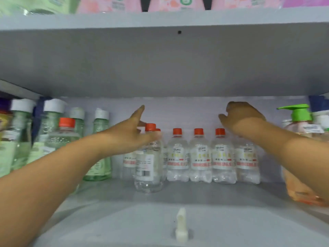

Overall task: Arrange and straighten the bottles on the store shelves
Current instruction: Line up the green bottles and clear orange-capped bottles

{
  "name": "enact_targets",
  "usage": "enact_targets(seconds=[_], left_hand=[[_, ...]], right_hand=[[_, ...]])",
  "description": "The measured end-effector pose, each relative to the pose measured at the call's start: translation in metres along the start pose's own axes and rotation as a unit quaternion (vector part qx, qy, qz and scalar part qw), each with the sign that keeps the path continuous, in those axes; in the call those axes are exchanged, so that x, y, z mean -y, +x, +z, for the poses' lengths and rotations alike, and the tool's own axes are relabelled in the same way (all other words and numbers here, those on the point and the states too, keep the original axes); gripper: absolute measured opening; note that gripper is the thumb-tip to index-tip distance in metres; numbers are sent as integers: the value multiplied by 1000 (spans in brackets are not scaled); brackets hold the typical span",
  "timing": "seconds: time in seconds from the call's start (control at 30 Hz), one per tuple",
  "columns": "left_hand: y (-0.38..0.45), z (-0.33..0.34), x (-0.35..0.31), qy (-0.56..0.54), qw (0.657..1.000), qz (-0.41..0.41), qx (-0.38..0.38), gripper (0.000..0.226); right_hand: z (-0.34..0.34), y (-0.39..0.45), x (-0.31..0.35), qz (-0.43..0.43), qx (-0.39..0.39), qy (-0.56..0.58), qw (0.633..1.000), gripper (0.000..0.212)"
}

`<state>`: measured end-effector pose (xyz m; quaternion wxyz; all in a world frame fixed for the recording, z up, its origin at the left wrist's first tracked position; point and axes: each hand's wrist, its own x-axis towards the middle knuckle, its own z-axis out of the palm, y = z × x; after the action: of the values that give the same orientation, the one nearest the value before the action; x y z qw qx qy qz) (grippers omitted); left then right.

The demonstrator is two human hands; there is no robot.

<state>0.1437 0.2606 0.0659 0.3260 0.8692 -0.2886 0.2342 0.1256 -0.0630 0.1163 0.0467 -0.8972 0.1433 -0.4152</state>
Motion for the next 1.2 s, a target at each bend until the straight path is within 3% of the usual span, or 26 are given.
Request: enact_targets(seconds=[0.07,0.13,0.2,0.27,0.4,0.47,0.57,0.77,0.93,1.2], left_hand=[[-22,-28,-7,-21,993,39,-110,77],[-52,-57,-1,20,975,67,-211,41],[-81,-81,16,86,948,63,-299,37],[-99,-97,35,144,926,24,-349,46],[-108,-104,70,185,937,-171,-244,92],[-106,-99,81,185,945,-204,-177,105],[-100,-90,92,140,961,-191,-142,99],[-68,-74,91,-21,988,-143,-62,59],[-29,-56,76,67,990,-114,44,84],[25,-63,75,19,974,-119,192,97]], right_hand=[[-4,-12,27,-68,15,148,987,35],[-5,-28,59,-122,92,270,951,34],[-5,-43,91,-163,160,277,933,50],[-5,-53,121,-188,222,230,929,64],[-2,-61,157,-205,261,152,931,80],[2,-61,163,-193,251,135,939,81],[6,-61,165,-188,247,140,940,74],[5,-48,154,-186,302,191,915,58],[6,-48,133,-190,345,249,885,60],[-1,-38,143,-164,395,215,878,56]])
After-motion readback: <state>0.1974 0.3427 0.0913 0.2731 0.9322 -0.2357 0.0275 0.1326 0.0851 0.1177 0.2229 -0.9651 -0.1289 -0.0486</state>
